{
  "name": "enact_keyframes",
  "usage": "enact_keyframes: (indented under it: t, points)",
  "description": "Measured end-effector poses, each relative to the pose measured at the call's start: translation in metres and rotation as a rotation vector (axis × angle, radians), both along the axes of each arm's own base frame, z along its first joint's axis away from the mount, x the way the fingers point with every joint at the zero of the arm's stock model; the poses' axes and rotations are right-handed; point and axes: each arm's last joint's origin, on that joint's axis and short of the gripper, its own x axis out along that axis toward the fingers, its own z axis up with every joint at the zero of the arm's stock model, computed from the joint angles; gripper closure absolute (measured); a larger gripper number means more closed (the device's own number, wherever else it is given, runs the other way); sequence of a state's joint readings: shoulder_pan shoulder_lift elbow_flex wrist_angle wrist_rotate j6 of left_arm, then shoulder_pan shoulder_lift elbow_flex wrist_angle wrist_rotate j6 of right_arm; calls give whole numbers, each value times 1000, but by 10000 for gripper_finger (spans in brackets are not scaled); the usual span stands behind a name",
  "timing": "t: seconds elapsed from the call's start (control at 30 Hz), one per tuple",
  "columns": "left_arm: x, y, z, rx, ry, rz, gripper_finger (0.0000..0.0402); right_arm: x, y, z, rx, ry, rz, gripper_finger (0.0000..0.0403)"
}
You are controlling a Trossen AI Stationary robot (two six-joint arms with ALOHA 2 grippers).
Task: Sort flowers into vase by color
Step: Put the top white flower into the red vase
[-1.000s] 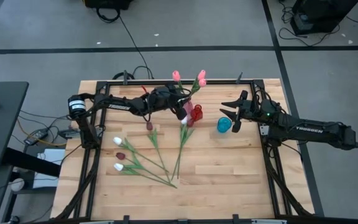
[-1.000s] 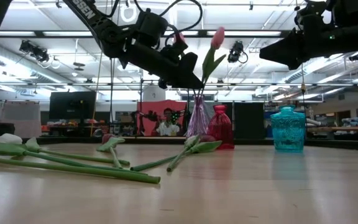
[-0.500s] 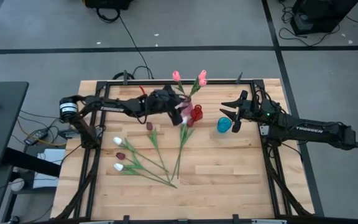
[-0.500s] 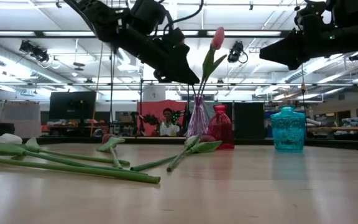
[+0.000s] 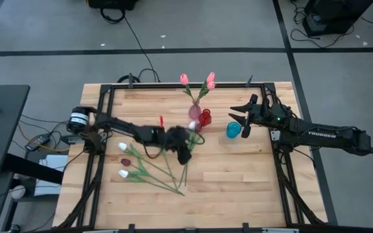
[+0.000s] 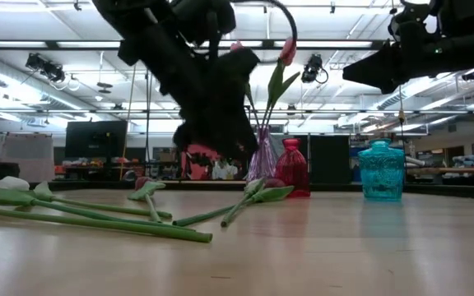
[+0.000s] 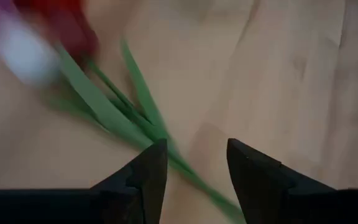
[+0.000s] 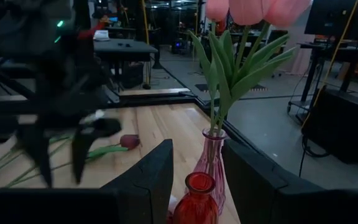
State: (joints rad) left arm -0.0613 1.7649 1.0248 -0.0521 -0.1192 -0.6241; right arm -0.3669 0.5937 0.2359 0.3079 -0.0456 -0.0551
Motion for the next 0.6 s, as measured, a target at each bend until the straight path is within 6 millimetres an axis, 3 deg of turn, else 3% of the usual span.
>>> enact_keyframes:
  t: [0.23,0.6]
  points:
    - [3,-11,-28,-135,64,203,233,4,-2,-3,5,14,-3,252]
    - [6,8,-29,-54,34,284,263,7,-3,-3,-5,7,-3,252]
